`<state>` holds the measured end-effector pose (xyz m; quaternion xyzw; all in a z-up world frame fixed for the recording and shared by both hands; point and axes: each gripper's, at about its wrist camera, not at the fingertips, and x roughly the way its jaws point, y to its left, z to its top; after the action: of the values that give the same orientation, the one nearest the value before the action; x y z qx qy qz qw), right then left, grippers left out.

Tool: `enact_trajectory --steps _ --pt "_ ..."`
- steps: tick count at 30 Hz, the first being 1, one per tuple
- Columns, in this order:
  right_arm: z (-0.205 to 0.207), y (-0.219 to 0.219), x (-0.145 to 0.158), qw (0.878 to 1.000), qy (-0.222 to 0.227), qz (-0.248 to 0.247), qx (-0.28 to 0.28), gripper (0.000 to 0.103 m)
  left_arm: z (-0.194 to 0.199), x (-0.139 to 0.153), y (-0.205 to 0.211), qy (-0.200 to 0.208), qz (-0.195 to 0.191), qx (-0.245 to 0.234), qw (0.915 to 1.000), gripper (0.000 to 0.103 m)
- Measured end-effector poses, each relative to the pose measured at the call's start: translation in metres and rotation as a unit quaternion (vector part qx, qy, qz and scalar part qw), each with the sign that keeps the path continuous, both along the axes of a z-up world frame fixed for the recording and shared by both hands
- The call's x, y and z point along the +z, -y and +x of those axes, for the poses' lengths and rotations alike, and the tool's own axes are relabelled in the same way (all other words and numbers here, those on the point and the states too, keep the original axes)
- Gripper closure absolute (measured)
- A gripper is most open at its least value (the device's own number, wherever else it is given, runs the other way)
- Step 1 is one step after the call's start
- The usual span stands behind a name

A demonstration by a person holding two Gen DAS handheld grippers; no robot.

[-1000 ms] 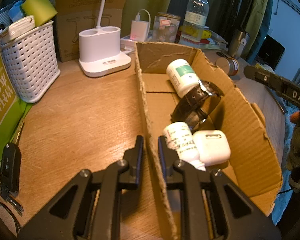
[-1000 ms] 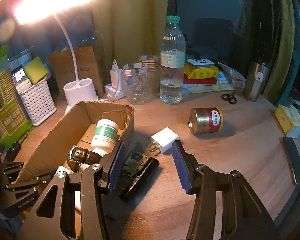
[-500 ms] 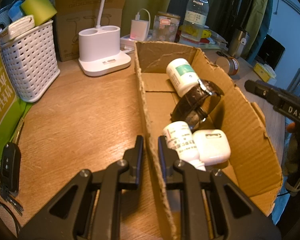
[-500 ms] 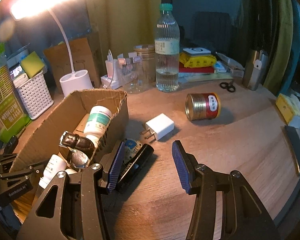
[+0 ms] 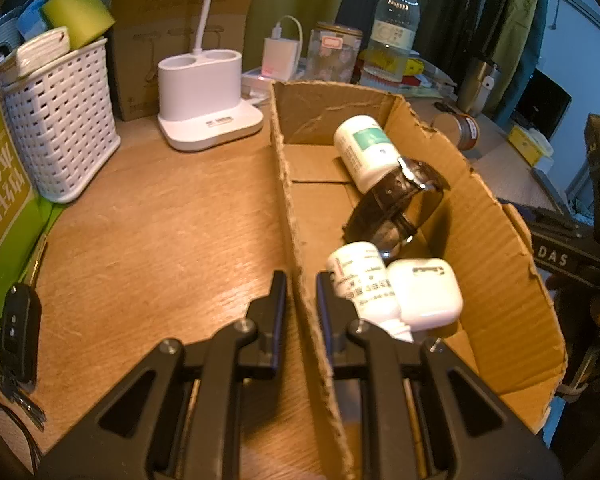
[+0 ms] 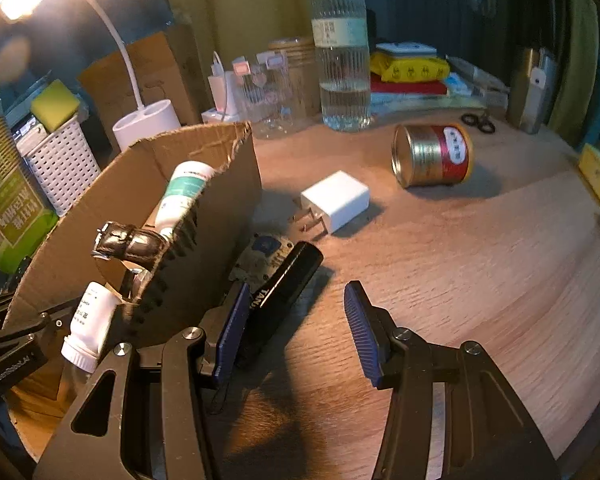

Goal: Organize rigid objects
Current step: 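Move the right gripper to the black flashlight beside the box, then close the right gripper on the black flashlight and lift it upright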

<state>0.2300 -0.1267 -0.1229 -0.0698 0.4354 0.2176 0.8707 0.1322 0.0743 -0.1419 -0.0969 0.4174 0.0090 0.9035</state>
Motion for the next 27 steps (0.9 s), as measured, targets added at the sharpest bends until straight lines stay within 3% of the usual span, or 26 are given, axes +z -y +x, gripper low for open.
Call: enact_trajectory --steps 20,23,27 --pt "0.012 -0.002 -0.011 1.0 -0.012 -0.01 -0.008 0.052 0.0 -0.001 0.0 0.0 0.0 0.001 1.0 0.087" --pt "0.012 -0.002 -0.012 1.0 -0.013 -0.013 -0.011 0.058 0.0 -0.002 0.0 0.0 0.0 0.001 1.0 0.087" --pt "0.012 -0.003 -0.012 1.0 -0.013 -0.018 -0.009 0.08 0.0 -0.002 0.0 0.001 0.001 0.001 1.0 0.087"
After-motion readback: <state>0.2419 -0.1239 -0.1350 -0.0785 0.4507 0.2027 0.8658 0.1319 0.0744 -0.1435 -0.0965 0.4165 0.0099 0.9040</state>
